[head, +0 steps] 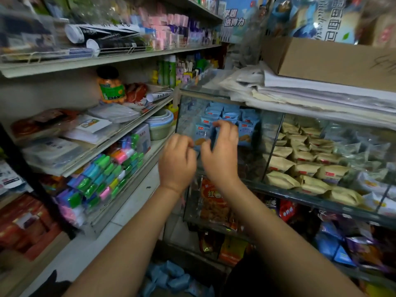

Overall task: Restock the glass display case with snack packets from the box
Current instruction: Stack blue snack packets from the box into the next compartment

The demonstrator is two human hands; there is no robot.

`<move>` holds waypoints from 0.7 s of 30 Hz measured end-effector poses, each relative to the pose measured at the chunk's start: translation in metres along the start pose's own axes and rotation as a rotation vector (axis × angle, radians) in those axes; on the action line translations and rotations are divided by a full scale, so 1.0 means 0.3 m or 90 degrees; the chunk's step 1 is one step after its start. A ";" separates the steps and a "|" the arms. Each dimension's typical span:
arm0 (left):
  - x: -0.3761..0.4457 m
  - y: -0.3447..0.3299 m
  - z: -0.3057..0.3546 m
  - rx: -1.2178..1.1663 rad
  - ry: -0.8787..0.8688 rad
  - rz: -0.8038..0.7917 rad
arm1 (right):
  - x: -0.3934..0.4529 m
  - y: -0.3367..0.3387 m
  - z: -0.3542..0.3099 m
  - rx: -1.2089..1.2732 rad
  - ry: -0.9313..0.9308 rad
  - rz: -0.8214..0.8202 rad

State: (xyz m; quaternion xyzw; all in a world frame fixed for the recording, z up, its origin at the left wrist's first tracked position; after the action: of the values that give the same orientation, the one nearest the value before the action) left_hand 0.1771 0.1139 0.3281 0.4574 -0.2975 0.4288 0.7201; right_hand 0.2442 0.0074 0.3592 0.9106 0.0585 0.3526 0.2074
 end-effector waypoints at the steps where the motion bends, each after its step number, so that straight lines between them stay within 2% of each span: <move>1: -0.042 0.058 -0.035 0.007 0.030 0.077 | -0.060 0.012 -0.055 -0.014 0.106 0.019; 2: -0.096 0.093 -0.094 0.007 0.096 0.108 | -0.122 0.003 -0.091 -0.033 0.189 0.012; 3: -0.163 0.100 -0.170 0.005 0.186 0.094 | -0.184 -0.031 -0.105 -0.051 0.246 -0.025; 4: -0.244 0.078 -0.253 0.022 0.281 0.019 | -0.250 -0.092 -0.092 -0.070 0.272 -0.087; 5: -0.345 0.036 -0.337 0.055 0.362 -0.098 | -0.319 -0.170 -0.058 -0.086 0.273 -0.160; 7: -0.568 -0.047 -0.456 0.121 0.448 -0.344 | -0.458 -0.340 0.065 -0.118 0.209 -0.315; 8: -0.676 -0.080 -0.500 0.138 0.469 -0.435 | -0.528 -0.424 0.151 -0.145 0.165 -0.383; 12: -1.084 -0.180 -0.619 0.130 0.540 -0.673 | -0.875 -0.704 0.586 -0.273 -0.070 -0.693; 15: -1.351 -0.247 -0.613 0.076 0.553 -0.850 | -1.202 -0.772 0.841 -0.331 -0.229 -0.918; 16: -1.420 -0.263 -0.595 0.047 0.569 -0.888 | -1.297 -0.763 0.900 -0.344 -0.264 -0.988; 18: -1.513 -0.306 -0.598 0.012 0.599 -0.901 | -1.435 -0.759 1.001 -0.359 -0.276 -1.099; 21: -1.642 -0.350 -0.645 0.003 0.662 -0.871 | -1.575 -0.761 1.146 -0.407 -0.284 -1.150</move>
State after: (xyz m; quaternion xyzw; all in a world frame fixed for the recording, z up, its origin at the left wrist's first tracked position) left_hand 0.0533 0.0981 -0.1967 0.2828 0.4122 0.0563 0.8642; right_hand 0.1305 -0.0205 -0.2572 0.4699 0.5940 -0.1196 0.6420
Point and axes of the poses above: each hand's wrist, its own x-axis towards the middle knuckle, its own y-axis out of the back of the hand, z = x × y, the point moved 7 cm from there along x, towards the middle knuckle, and after that the axes turned 5 degrees about -y, right-handed, at the moved point
